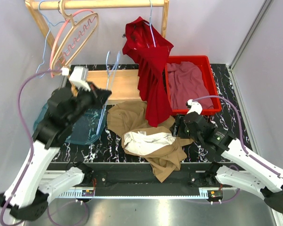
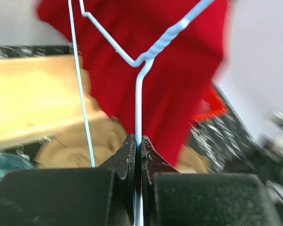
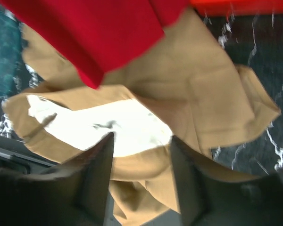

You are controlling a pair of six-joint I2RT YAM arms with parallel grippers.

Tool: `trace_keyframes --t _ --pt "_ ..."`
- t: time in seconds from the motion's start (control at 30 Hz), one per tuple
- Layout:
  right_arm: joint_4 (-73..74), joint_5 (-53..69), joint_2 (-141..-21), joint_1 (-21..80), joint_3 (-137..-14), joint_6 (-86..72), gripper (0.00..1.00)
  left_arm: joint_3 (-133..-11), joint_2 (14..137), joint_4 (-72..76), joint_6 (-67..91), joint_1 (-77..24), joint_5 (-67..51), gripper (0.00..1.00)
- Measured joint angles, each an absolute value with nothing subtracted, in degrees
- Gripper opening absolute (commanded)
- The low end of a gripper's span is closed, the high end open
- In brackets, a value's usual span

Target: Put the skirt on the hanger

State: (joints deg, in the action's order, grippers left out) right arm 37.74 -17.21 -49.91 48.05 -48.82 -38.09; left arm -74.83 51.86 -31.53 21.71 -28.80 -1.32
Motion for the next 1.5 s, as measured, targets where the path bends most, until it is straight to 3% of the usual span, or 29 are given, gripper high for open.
trace_keyframes --t 0.03,0.1,0.27,0.77,1.13,1.47,1.5 --pt "38.3 -17.1 -49.8 48.0 -48.1 -38.5 0.43 -72.6 49.0 -32.0 22.6 -28.8 -3.3 0.0" --pt "39.3 -16.7 -49.6 48.1 -47.2 -39.0 0.43 -69.3 44.1 -33.1 23.9 -28.8 -8.2 0.0" --pt "39.7 -14.3 -49.6 48.0 -47.1 -39.3 0.58 -63.6 38.2 -35.1 26.7 -29.0 -18.1 0.0" --pt "37.7 -8.6 -61.2 48.0 -47.3 -38.8 0.58 -44.3 29.9 -41.1 28.3 -29.4 -34.3 0.0" --pt "34.9 -7.9 -67.7 48.0 -47.3 -41.3 0.41 -42.7 25.4 -41.6 26.2 -29.8 -39.2 0.0" --pt "34.6 -10.6 -67.8 48.0 -47.2 -43.1 0.1 -48.3 23.2 -47.7 22.2 -30.0 -38.8 0.0" --pt "34.6 -10.9 -67.8 48.0 -47.2 -43.3 0.02 -48.3 23.0 -48.1 22.0 -30.0 -39.0 0.0"
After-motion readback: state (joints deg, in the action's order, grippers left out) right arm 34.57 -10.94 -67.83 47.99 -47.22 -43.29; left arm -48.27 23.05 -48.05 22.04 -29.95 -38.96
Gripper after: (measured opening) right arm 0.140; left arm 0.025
